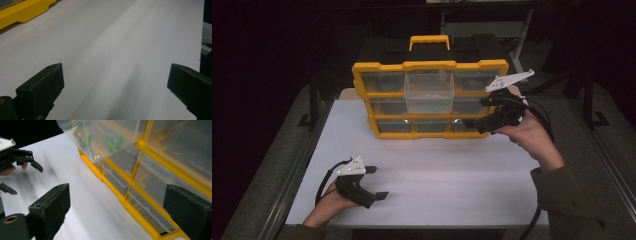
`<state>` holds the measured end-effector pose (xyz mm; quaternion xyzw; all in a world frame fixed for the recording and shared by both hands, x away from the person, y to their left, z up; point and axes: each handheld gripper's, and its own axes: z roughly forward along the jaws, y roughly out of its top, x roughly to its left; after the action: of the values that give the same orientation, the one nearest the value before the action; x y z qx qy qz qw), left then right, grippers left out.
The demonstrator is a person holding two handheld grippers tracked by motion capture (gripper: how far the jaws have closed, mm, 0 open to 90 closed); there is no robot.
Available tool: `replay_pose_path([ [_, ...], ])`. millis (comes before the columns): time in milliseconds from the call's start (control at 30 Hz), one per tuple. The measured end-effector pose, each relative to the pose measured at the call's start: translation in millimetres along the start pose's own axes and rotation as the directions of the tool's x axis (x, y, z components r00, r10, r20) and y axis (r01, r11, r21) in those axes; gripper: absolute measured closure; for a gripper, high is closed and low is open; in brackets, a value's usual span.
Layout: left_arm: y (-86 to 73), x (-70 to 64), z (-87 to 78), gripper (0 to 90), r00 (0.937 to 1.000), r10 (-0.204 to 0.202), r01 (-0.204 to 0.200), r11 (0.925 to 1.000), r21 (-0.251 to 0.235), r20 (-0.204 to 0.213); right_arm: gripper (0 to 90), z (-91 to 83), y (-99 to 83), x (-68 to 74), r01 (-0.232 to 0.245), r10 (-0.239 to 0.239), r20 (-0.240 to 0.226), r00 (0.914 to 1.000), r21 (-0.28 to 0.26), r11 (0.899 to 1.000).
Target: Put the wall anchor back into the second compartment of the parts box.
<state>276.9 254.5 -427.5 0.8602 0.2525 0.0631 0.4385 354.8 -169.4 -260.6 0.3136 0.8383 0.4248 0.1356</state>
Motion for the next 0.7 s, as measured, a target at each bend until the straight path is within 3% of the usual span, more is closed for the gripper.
replay_pose_path([
  [167, 0.0, -0.7, -0.2, 0.7, 1.0000, -0.004, 0.004, 1.0000, 0.002, 0.001, 0.0, 8.6, -18.6, 4.2, -0.005, 0.005, 0.003, 1.0000, 0.002, 1.000],
  [700, -0.3, 0.2, -0.4, 0.7, 1.0000, 0.003, -0.003, 1.0000, 0.003, 0.000, 0.0, 26.8, -75.1, 15.4, 0.010, -0.009, 0.046, 0.9989, -0.027, 1.000],
])
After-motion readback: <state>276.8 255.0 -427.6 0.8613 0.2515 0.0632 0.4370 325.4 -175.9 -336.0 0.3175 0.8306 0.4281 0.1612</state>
